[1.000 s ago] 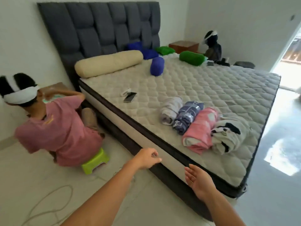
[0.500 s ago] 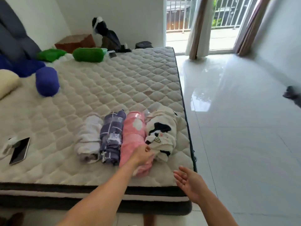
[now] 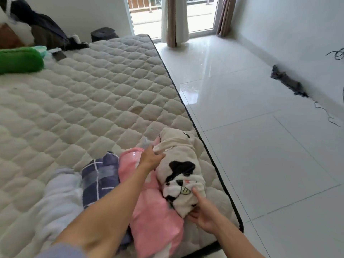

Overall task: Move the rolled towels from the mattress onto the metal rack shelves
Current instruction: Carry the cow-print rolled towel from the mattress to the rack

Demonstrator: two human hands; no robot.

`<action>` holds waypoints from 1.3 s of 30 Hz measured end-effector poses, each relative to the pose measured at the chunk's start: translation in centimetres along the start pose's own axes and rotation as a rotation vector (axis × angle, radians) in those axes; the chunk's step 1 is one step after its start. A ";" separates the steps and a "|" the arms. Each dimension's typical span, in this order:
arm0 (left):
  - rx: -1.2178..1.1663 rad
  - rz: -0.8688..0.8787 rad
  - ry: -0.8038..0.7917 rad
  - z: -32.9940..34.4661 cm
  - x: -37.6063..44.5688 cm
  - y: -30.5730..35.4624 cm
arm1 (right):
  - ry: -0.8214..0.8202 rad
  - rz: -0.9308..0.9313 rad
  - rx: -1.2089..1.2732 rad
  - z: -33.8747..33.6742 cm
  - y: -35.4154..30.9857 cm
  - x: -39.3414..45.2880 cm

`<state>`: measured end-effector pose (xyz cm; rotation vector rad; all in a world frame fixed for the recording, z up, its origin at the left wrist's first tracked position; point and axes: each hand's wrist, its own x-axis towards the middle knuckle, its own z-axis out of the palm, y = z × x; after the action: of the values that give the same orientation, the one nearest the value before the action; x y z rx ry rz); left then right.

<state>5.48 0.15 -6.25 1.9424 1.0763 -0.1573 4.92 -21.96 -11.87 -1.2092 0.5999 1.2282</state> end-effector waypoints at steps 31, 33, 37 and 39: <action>-0.021 0.116 -0.126 1.7 -3.6 1.2 | 0.276 -0.335 -0.123 -6.8 -0.6 -2.5; -0.050 0.108 -0.074 1.8 -6.6 1.2 | 0.246 -0.355 -0.162 -8.2 -0.9 -3.7; -0.173 0.097 0.079 2.3 -13.8 1.8 | 0.140 -0.402 -0.224 -11.0 -2.4 -6.5; -0.262 0.084 0.185 2.8 -17.7 2.1 | 0.063 -0.436 -0.264 -11.9 -3.6 -9.1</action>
<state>-3.07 -13.43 1.92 1.7850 1.0737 0.2041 8.36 -35.92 -6.37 -1.5102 0.2025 0.9175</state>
